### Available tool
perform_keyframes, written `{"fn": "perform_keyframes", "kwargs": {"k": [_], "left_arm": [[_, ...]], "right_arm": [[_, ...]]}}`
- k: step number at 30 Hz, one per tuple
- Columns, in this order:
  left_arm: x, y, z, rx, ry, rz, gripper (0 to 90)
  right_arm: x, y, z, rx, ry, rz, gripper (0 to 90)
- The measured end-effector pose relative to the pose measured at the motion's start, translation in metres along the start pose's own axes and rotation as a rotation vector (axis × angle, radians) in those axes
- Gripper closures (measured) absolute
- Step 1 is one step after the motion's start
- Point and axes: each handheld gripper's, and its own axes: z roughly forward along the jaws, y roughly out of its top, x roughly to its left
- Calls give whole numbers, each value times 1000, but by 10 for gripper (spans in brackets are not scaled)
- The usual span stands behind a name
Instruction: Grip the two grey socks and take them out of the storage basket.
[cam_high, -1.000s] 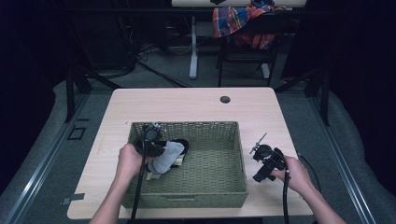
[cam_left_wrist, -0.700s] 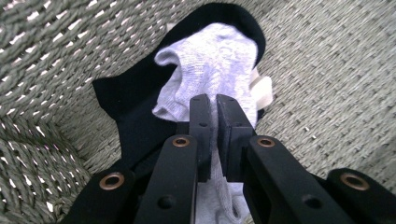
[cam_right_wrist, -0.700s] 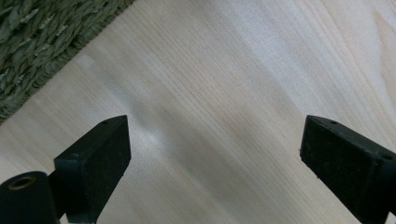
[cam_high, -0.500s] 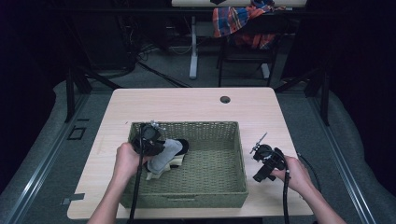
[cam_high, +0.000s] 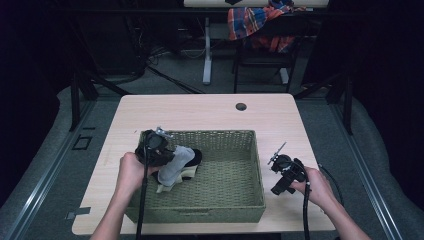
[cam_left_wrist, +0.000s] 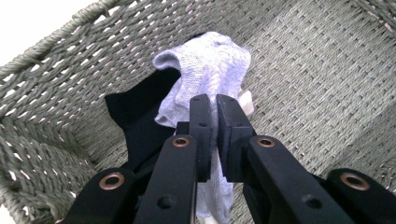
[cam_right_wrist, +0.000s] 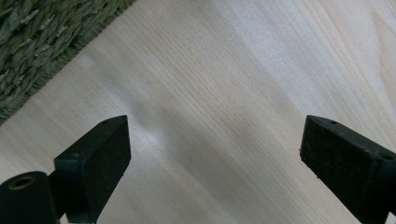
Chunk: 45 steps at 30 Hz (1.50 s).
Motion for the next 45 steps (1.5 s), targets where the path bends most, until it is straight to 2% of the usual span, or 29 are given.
{"fn": "perform_keyframes", "kwargs": {"k": [12,28,31,45], "left_arm": [[2,0,-12,-36,8,-13,854],[12,-4,-31,-74,21,-37,857],[15,-6,-38,-103,31,-53,858],[26,-12,-55,-141,45,-88,858]], "right_arm": [[0,0,-1,-1,-3,1,83],[0,0,-1,0,-2,1,83],[0,0,-1,0,-3,3,83],[0,0,-1,0,-3,3,83]]}}
